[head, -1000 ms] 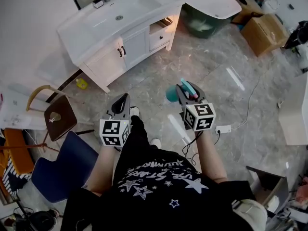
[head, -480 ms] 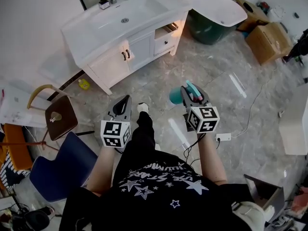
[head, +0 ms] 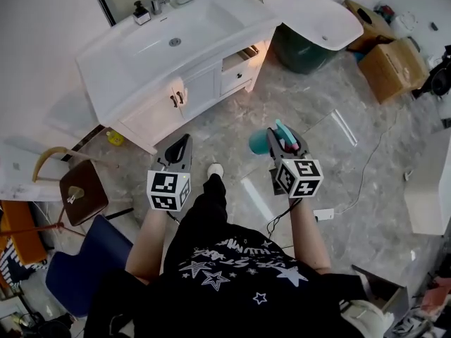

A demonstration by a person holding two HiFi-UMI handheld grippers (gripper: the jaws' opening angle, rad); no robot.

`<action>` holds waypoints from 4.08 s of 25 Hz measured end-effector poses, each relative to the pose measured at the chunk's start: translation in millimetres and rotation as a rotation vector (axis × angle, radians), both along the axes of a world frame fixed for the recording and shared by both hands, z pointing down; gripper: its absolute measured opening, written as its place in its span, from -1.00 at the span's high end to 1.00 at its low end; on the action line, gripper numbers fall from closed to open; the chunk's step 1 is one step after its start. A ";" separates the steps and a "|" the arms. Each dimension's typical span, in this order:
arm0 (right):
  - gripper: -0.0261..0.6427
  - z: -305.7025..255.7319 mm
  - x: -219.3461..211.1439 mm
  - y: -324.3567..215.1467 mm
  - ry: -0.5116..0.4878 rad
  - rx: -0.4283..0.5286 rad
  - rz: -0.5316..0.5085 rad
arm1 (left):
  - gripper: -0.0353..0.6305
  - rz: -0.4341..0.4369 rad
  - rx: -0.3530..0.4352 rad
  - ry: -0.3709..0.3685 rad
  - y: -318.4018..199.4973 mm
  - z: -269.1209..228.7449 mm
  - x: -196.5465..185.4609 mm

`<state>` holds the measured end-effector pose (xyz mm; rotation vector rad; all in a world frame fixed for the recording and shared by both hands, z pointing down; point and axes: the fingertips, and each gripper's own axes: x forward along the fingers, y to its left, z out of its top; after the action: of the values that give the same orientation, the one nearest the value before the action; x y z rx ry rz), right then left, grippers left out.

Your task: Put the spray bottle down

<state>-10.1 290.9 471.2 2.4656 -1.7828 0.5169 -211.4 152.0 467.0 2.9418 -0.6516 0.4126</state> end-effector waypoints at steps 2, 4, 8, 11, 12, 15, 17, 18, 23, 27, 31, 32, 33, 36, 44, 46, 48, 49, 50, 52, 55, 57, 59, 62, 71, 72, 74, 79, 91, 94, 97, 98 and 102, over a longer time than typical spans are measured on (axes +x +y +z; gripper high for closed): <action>0.44 1.4 20.3 -20.9 0.005 -0.010 -0.001 | 0.85 0.005 -0.006 0.002 -20.9 2.0 20.4; 0.44 3.4 42.2 -45.2 0.002 -0.018 0.005 | 0.85 0.009 -0.016 -0.002 -44.2 6.1 40.5; 0.44 7.0 81.5 -102.8 -0.009 -0.041 0.007 | 0.85 0.003 -0.046 -0.025 -97.7 15.5 77.2; 0.44 6.4 107.4 -148.2 -0.013 -0.056 0.002 | 0.85 -0.005 -0.058 -0.035 -139.5 17.7 97.9; 0.44 4.7 116.0 -162.5 -0.014 -0.057 0.004 | 0.85 -0.010 -0.061 -0.037 -153.2 17.1 103.7; 0.44 -3.1 139.1 -200.0 -0.011 -0.053 0.007 | 0.85 -0.023 -0.060 -0.028 -187.7 9.5 119.2; 0.44 -8.1 152.6 -222.2 -0.003 -0.047 0.008 | 0.85 -0.031 -0.055 -0.020 -208.7 4.8 128.2; 0.44 -10.6 158.7 -232.7 0.000 -0.042 0.009 | 0.85 -0.036 -0.052 -0.018 -219.5 3.6 132.2; 0.44 -18.7 185.9 -270.4 0.007 -0.029 0.011 | 0.85 -0.047 -0.052 -0.025 -255.0 3.8 150.7; 0.44 -21.2 212.2 -301.8 0.011 -0.024 -0.004 | 0.85 -0.066 -0.044 -0.034 -281.5 3.7 168.9; 0.44 -24.1 244.0 -342.8 0.023 -0.012 -0.044 | 0.85 -0.110 -0.033 -0.029 -311.8 -1.6 190.0; 0.45 -25.0 254.0 -356.1 0.023 -0.007 -0.056 | 0.85 -0.125 -0.028 -0.030 -320.1 -3.3 195.8; 0.45 -25.7 264.4 -370.9 0.022 0.000 -0.069 | 0.85 -0.141 -0.024 -0.031 -328.5 -4.7 201.8; 0.45 -25.1 296.6 -423.6 0.015 0.013 -0.129 | 0.85 -0.208 -0.018 -0.030 -356.2 -6.4 220.1; 0.45 -21.5 370.5 -563.1 -0.010 0.005 -0.279 | 0.85 -0.356 -0.045 -0.051 -432.7 -4.3 284.9; 0.45 -20.6 382.6 -593.1 -0.014 -0.002 -0.319 | 0.85 -0.388 -0.052 -0.056 -446.3 -7.6 297.8; 0.45 -18.8 395.6 -620.4 -0.017 -0.008 -0.343 | 0.85 -0.417 -0.056 -0.062 -461.1 -9.4 309.1; 0.45 -17.8 401.9 -633.0 -0.020 -0.010 -0.352 | 0.85 -0.431 -0.057 -0.066 -468.4 -9.9 314.2; 0.45 -17.0 407.8 -645.4 -0.020 -0.012 -0.360 | 0.85 -0.444 -0.057 -0.069 -475.5 -10.3 318.9; 0.45 -16.6 418.1 -670.1 -0.014 -0.013 -0.380 | 0.85 -0.468 -0.056 -0.071 -489.6 -11.4 327.6; 0.45 -17.2 429.9 -705.3 0.002 -0.009 -0.404 | 0.85 -0.494 -0.050 -0.073 -509.7 -12.1 338.3; 0.45 -18.3 435.8 -726.0 0.013 -0.005 -0.416 | 0.85 -0.507 -0.046 -0.073 -521.6 -12.5 344.4; 0.45 -18.7 438.6 -744.9 0.028 -0.003 -0.432 | 0.85 -0.519 -0.046 -0.073 -532.3 -12.4 349.4; 0.45 -14.6 436.9 -771.2 0.045 -0.007 -0.460 | 0.85 -0.536 -0.038 -0.077 -548.5 -9.7 352.5; 0.45 10.6 436.4 -832.0 0.087 -0.061 -0.510 | 0.85 -0.588 -0.060 -0.097 -579.3 2.9 356.3; 0.45 13.7 436.4 -836.4 0.087 -0.068 -0.512 | 0.85 -0.594 -0.065 -0.098 -581.3 4.4 355.7; 0.45 20.6 435.7 -843.8 0.092 -0.083 -0.519 | 0.85 -0.604 -0.078 -0.099 -585.0 9.5 354.4; 0.45 33.8 433.4 -855.3 0.125 -0.118 -0.536 | 0.85 -0.612 -0.107 -0.111 -588.7 23.5 353.3; 0.43 35.1 431.5 -864.1 0.140 -0.092 -0.538 | 0.85 -0.609 -0.129 -0.110 -589.5 27.9 360.0; 0.43 36.5 432.2 -865.3 0.129 -0.083 -0.539 | 0.85 -0.605 -0.123 -0.114 -589.0 28.1 360.6; 0.42 36.9 433.3 -864.9 0.125 -0.080 -0.548 | 0.85 -0.605 -0.104 -0.119 -588.2 26.2 359.1; 0.42 36.7 432.9 -864.3 0.129 -0.080 -0.556 | 0.85 -0.607 -0.099 -0.119 -587.8 25.1 358.6; 0.19 35.5 429.3 -858.5 0.139 -0.081 -0.584 | 0.85 -0.619 -0.089 -0.110 -584.3 20.3 353.1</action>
<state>419.2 -567.6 506.7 1.7470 -2.2232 0.3467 141.8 -432.3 487.2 2.4646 -1.4446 0.5123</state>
